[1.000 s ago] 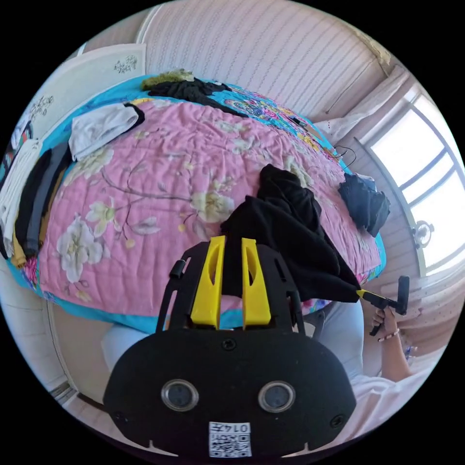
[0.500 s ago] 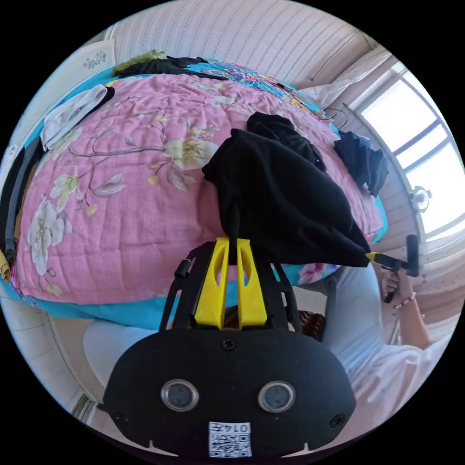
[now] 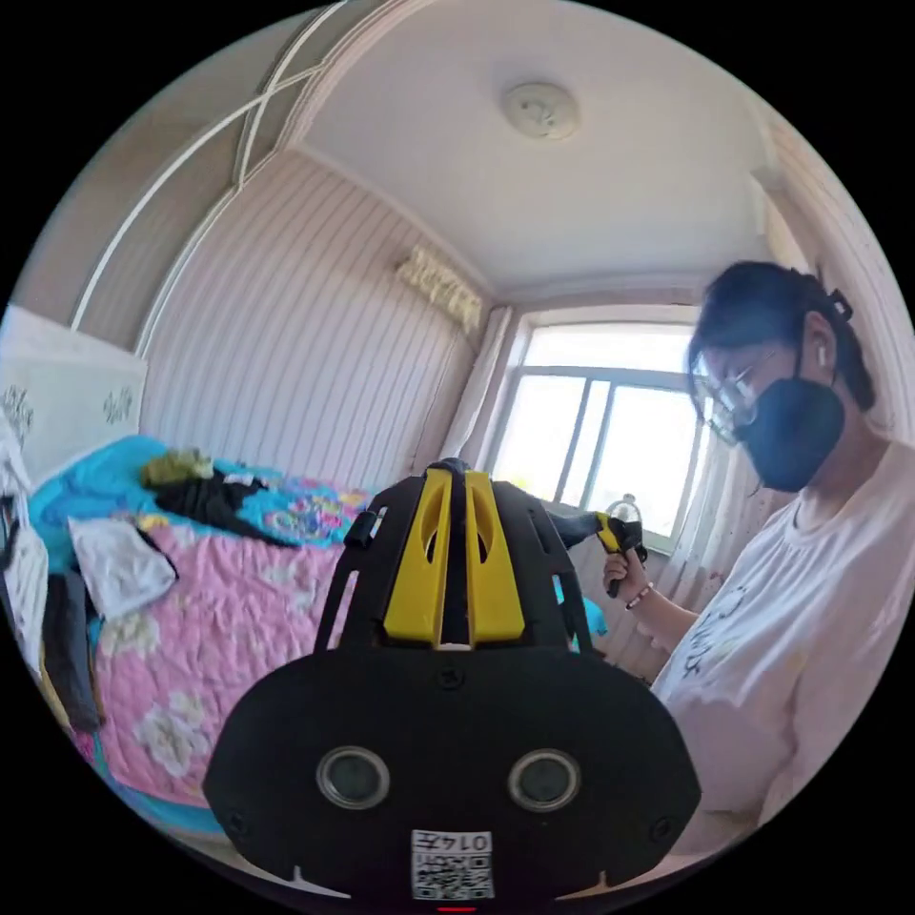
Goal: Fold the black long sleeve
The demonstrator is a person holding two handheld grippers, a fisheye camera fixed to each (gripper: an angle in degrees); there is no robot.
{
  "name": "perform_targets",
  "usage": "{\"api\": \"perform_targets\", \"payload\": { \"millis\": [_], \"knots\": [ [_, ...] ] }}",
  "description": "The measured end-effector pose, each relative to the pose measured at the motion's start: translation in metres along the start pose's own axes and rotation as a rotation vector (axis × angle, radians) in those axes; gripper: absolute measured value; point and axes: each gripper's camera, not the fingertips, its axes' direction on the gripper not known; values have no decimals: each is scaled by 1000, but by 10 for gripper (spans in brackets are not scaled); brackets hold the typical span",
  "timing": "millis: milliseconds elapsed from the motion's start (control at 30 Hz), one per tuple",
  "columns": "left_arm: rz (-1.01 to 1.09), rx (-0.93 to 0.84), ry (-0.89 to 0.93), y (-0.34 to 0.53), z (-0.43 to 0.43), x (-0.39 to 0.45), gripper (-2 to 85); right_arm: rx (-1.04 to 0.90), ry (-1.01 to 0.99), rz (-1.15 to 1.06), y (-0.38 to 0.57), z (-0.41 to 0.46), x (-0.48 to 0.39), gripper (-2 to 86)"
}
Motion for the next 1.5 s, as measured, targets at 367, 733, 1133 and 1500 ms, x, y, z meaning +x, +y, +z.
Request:
{"api": "perform_targets", "payload": {
  "millis": [367,733,1133,1500],
  "knots": [
    [243,71,-174,-189,-39,80,-1,-152,137,-94,-187,116,-63,1],
    [291,-32,-461,-264,143,5,-1,89,403,-119,-282,202,56,0],
    [82,-578,-458,-2,213,-149,-1,-430,598,203,32,229,233,3],
    [-226,-1111,-473,332,214,-239,-3,-789,607,810,360,184,349,2]
  ]
}}
